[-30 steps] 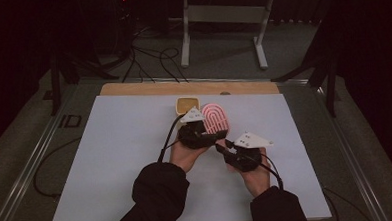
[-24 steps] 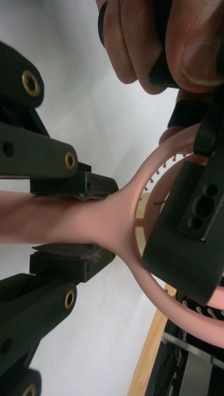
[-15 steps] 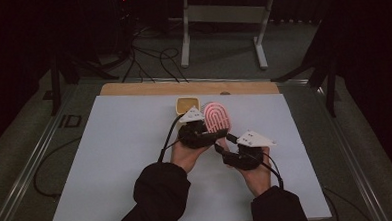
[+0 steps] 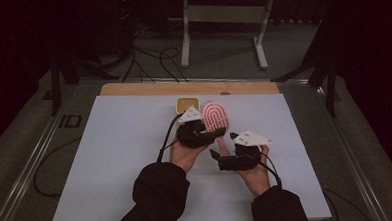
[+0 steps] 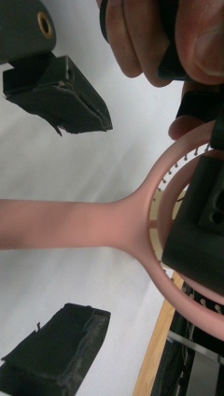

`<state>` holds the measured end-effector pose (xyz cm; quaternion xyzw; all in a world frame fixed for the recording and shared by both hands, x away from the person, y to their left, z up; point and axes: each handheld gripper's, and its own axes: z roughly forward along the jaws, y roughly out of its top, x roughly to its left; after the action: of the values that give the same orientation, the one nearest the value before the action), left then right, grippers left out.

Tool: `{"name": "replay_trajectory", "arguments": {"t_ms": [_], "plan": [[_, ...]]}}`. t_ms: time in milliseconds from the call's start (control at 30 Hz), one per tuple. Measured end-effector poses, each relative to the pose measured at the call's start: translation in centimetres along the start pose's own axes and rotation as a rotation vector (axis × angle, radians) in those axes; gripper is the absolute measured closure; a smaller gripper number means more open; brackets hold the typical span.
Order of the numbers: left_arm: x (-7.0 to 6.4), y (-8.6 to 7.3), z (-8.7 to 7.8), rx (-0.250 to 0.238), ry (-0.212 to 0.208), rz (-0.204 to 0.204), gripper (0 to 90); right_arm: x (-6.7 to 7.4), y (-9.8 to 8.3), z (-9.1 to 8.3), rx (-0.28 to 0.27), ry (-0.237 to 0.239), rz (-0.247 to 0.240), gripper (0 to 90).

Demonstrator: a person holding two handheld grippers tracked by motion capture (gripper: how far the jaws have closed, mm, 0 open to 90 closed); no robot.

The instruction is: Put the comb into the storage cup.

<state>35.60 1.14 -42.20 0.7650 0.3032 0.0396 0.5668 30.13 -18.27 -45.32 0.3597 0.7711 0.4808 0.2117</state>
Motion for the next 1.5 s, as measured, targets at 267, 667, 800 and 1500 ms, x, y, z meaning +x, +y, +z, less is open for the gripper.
{"name": "replay_trajectory", "arguments": {"t_ms": [267,667,800,1500], "plan": [[0.2,0.1,-0.3,-0.01,0.007,0.002,64.4,-0.3,0.0,-0.2,0.001,0.003,0.002,8.3],[1.1,0.4,-1.2,-0.018,0.039,-0.004,64.4,-2.4,-0.8,-2.3,-0.013,-0.037,0.05,8.2],[1.1,0.5,-1.3,-0.024,0.042,-0.001,64.4,-3.2,-1.5,-3.1,-0.025,-0.052,0.072,8.3],[1.3,1.2,-2.4,-0.035,0.064,0.01,64.4,-3.4,-5.7,-5.0,-0.072,-0.084,0.056,8.3]]}}
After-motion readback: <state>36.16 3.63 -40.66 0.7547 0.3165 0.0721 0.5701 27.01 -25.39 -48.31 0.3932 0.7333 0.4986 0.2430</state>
